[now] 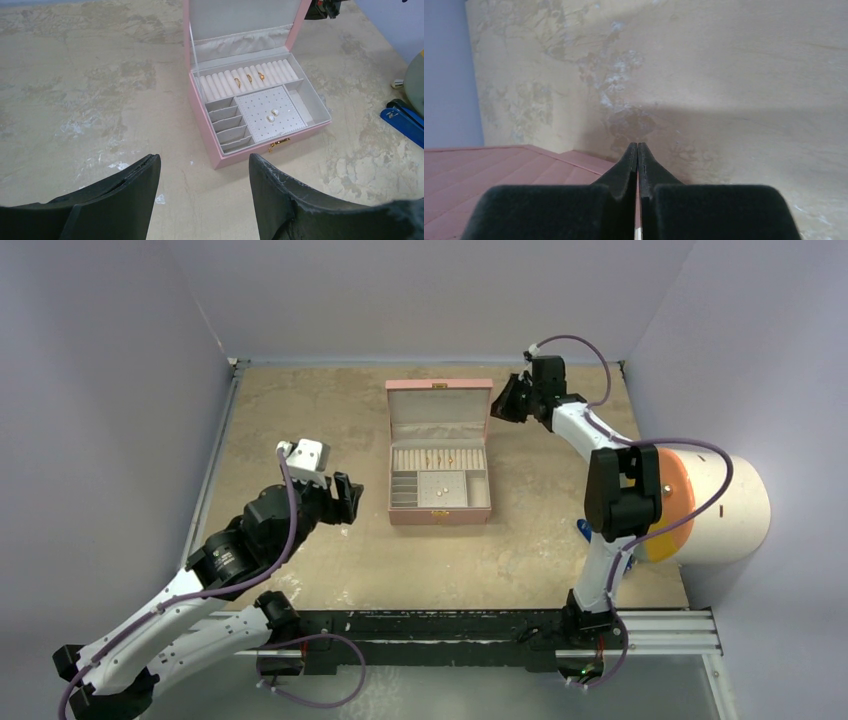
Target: Organize the mixed jewelry
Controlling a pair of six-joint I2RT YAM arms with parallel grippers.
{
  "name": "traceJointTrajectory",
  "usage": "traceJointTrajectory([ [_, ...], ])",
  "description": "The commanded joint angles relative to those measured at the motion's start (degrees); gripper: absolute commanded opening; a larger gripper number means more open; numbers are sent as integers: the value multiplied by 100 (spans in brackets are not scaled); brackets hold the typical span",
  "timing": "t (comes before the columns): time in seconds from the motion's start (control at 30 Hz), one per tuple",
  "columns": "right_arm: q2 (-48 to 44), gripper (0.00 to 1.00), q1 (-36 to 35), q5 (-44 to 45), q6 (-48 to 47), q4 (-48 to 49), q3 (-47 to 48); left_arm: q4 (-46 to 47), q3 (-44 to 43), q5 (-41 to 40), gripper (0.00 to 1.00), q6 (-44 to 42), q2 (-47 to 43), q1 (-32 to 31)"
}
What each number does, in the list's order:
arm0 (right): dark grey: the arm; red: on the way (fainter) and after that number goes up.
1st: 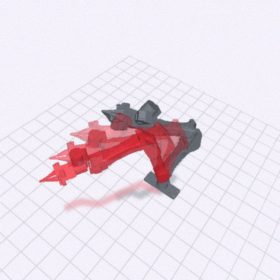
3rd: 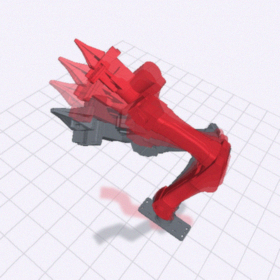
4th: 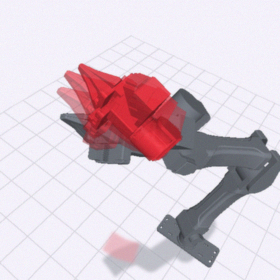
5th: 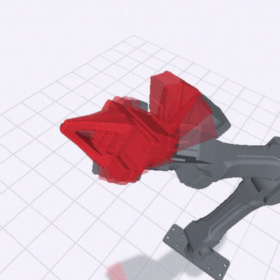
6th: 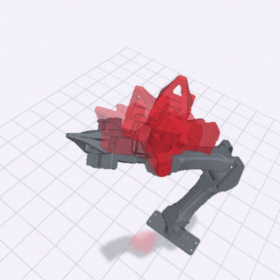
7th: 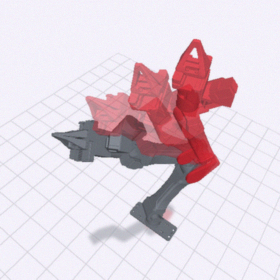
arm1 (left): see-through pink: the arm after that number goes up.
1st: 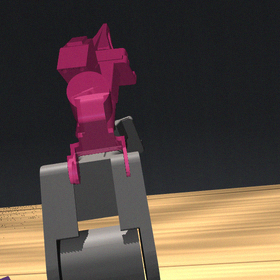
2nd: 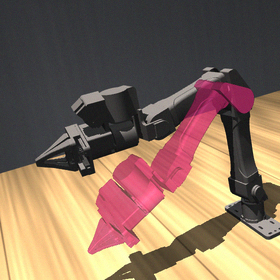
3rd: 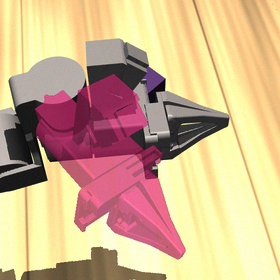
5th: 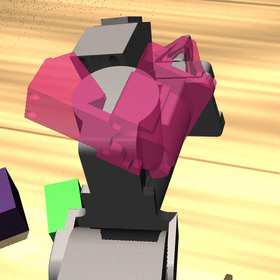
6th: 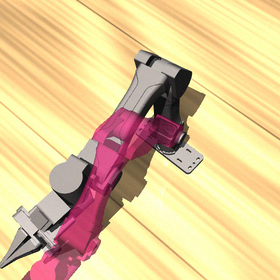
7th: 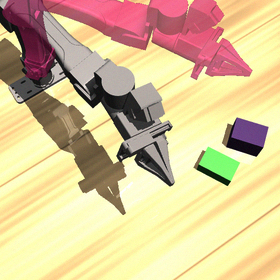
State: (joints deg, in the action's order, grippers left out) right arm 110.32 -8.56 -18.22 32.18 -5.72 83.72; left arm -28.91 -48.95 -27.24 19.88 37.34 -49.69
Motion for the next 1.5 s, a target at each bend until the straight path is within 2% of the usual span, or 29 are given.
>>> traceJointTrajectory([
  [0.0, 42, 0, 30, -953, 150, 525, 323, 122, -8, 10, 65, -119, -26, 41],
  [0.1, 77, 0, 30, -1438, 165, 806, 269, 122, -9, 9, 65, -125, -50, 43],
  [0.47, -238, 0, 30, -2364, 147, 1423, -317, 113, -9, 19, 65, -125, -106, 54],
  [0.7, -626, 0, 15, -2508, -42, 1718, -862, 113, -8, 14, 65, -109, -111, 55],
  [0.97, -1249, 0, 11, -2289, -174, 1724, -1709, 114, -23, 54, 65, -75, -107, 74],
  [1.13, -1951, 0, -74, -1848, -273, 1620, -2216, 272, -32, 286, 67, 56, -2, 82],
  [1.33, -2847, 0, -489, -1235, -582, 1069, -2567, 649, -211, 812, 67, 408, 384, 78],
  [1.47, -3348, 0, -1061, -326, -836, 428, -2648, 967, -289, 1222, 65, 769, 906, 80],
])
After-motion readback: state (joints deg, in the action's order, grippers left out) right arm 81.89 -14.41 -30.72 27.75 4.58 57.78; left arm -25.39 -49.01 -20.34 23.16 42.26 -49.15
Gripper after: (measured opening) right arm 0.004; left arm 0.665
